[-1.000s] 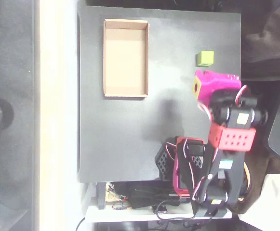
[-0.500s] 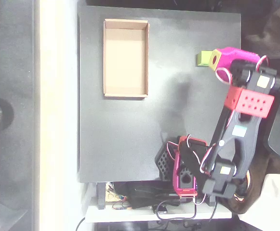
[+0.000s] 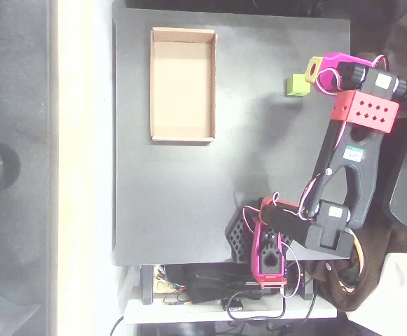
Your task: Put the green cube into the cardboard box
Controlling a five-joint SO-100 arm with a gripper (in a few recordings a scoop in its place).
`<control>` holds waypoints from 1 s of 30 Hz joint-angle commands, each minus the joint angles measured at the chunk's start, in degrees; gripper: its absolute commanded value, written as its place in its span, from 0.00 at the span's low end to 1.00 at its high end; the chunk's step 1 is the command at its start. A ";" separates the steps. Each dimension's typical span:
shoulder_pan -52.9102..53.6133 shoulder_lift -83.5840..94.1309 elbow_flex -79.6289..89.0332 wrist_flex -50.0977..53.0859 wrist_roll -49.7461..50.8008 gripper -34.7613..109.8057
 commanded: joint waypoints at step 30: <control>-3.16 -17.14 -1.23 -10.37 0.26 0.48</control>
